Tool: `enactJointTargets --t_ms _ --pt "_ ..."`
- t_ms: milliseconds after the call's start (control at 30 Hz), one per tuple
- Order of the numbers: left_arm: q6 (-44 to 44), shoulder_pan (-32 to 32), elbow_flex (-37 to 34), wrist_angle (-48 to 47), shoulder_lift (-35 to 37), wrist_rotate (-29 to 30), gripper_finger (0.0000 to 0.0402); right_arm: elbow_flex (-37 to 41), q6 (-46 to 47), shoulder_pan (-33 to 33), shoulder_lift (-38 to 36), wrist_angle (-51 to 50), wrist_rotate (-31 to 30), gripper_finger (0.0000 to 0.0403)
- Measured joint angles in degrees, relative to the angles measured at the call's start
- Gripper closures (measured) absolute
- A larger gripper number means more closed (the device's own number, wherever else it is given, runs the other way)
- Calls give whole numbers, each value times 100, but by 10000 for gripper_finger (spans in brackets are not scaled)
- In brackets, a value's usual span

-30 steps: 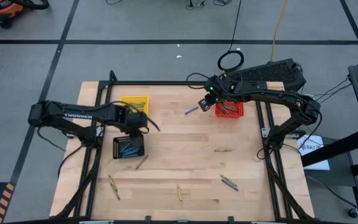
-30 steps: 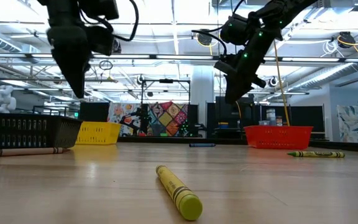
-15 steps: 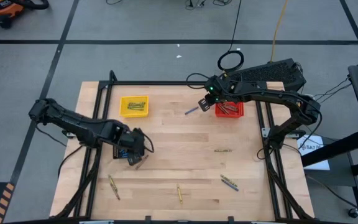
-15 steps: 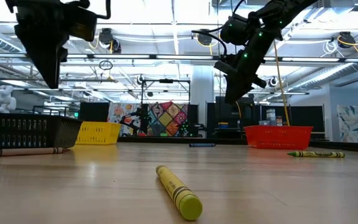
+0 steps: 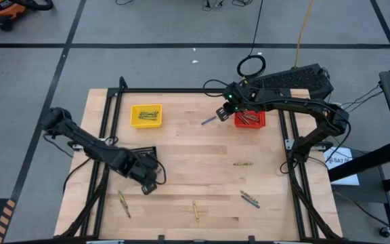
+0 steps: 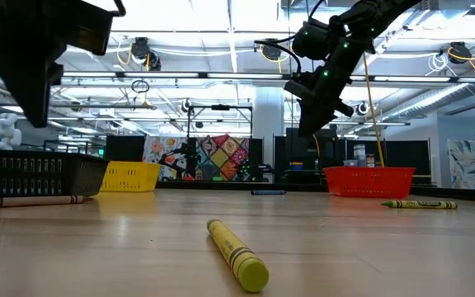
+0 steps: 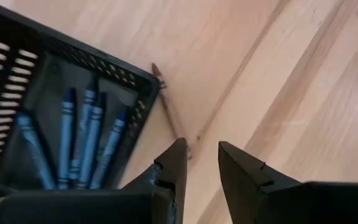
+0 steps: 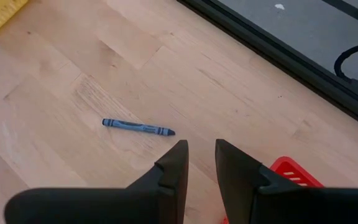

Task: Sort crayons
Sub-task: Put the brown crayon into the red bin

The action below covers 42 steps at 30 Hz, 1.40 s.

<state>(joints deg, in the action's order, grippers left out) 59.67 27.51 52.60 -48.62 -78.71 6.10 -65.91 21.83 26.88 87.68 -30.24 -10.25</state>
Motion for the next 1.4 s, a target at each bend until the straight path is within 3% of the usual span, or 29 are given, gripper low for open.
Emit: enactJointTargets --t_ms 467,1400 --pt "1049 514 0 209 -883 42 314 -1 175 -7 -2 -360 2 335" --pt "1199 476 16 266 -1879 204 313 0 295 -118 -2 -387 1 335"
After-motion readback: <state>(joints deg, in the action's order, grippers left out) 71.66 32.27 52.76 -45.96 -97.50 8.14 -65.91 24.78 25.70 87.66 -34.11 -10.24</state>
